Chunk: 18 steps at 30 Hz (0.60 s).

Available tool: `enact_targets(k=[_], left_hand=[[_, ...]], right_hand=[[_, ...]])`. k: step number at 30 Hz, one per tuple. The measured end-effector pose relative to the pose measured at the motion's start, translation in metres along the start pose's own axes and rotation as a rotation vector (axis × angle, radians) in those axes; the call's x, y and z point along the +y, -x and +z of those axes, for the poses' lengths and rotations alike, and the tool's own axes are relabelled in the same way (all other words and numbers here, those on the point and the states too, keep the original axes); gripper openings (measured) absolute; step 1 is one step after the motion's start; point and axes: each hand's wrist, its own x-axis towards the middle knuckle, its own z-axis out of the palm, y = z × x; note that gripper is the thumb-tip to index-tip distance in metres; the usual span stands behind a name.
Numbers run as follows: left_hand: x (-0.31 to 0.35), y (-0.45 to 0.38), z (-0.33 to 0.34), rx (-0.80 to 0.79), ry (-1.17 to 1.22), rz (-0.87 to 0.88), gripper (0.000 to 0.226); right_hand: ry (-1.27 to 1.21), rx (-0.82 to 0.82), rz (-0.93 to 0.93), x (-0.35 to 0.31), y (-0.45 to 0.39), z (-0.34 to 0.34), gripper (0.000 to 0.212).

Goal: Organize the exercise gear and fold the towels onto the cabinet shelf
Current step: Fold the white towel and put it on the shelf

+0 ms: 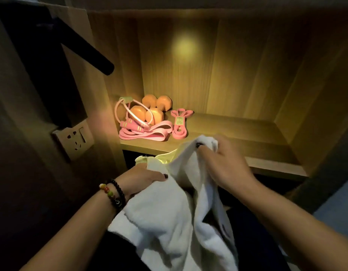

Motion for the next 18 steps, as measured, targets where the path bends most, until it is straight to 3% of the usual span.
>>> enact_targets(k=[1,3,5,10,14,16,18], left_hand=[[-0.003,0.004,0.001,0.028,-0.036,0.001,0.04],[-0.016,0.006,0.001,0.087,-0.047,-0.028,0.084],[-0.029,0.01,-0.003,0.071,0.029,-0.021,0.105],[-0.051,0.02,-0.018,0.052,0.06,0.027,0.067],[-0.057,0.028,-0.017,0.324,-0.409,0.022,0.053],[-0.05,0.032,-0.013,0.498,-0.59,0.123,0.042],[-0.041,0.031,-0.012,0.505,-0.41,0.202,0.02]], right_hand=[[-0.028,-0.018,-0.009,0.003,0.01,0.009,0.012],[-0.082,-0.032,-0.023,0.007,0.028,0.023,0.017],[-0.178,-0.01,-0.034,0.005,0.042,0.033,0.022],[-0.342,0.07,-0.062,-0.007,0.059,0.051,0.009],[-0.32,-0.054,-0.077,-0.004,0.077,0.079,0.032],[-0.323,-0.039,-0.061,0.002,0.081,0.086,0.036],[-0.36,-0.025,-0.063,0.007,0.082,0.086,0.031]])
